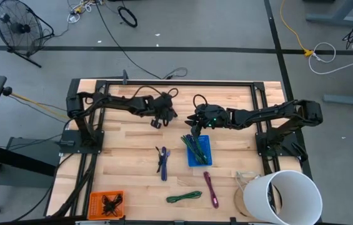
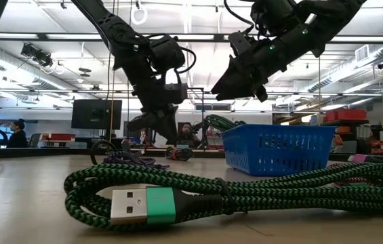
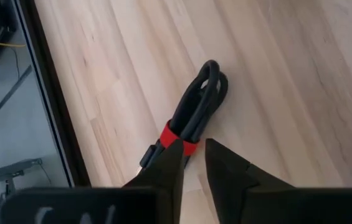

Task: Pick & Place USB Port
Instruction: Put the black charger cable into the orange bin

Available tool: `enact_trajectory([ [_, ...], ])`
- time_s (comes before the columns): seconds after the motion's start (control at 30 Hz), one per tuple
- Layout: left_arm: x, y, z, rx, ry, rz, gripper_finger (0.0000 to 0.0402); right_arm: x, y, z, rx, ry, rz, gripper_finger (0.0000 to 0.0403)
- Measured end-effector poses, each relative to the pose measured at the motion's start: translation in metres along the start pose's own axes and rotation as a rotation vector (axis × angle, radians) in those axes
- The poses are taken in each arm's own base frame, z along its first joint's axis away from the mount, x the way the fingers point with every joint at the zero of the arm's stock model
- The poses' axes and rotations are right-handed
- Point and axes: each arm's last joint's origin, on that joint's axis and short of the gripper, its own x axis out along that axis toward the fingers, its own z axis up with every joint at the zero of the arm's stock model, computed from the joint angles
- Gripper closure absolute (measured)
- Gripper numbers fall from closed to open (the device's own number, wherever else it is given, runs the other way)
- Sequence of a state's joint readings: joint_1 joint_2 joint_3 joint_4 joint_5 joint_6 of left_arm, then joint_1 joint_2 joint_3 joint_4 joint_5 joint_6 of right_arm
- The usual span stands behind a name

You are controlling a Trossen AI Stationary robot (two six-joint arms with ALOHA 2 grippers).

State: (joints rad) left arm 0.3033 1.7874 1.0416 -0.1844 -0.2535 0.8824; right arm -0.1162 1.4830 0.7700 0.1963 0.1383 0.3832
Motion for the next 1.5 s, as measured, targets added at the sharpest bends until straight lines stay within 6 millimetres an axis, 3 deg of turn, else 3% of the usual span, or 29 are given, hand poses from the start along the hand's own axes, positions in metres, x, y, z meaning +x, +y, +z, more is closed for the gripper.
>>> enact_trajectory([
  [0.47,0.000,-0.001,0.004,-0.034,-0.086,-0.047,0.0212,0.000,0.000,0.000,0.000,-0.004,0.000,0.0271],
  [0.7,0.025,-0.012,0.000,-0.030,-0.032,-0.063,0.0202,0.000,0.000,0.001,0.001,-0.011,0.003,0.0271],
  [0.87,0.046,-0.013,0.001,-0.046,0.001,0.039,0.0202,0.000,0.001,0.002,0.001,-0.019,0.007,0.0271],
  [1.03,0.051,-0.011,0.001,-0.078,-0.023,0.062,0.0203,0.000,0.001,0.002,-0.001,-0.019,0.007,0.0271],
  [1.17,0.051,-0.012,0.000,-0.083,0.009,0.079,0.0242,0.000,0.001,0.002,0.000,-0.019,0.007,0.0271],
  [1.33,0.053,-0.014,-0.005,-0.114,0.089,0.103,0.0382,0.000,0.001,0.002,0.001,-0.016,0.007,0.0271],
  [1.5,0.050,-0.015,0.000,-0.169,0.052,0.096,0.0397,0.000,0.001,0.001,0.001,-0.013,0.005,0.0271],
])
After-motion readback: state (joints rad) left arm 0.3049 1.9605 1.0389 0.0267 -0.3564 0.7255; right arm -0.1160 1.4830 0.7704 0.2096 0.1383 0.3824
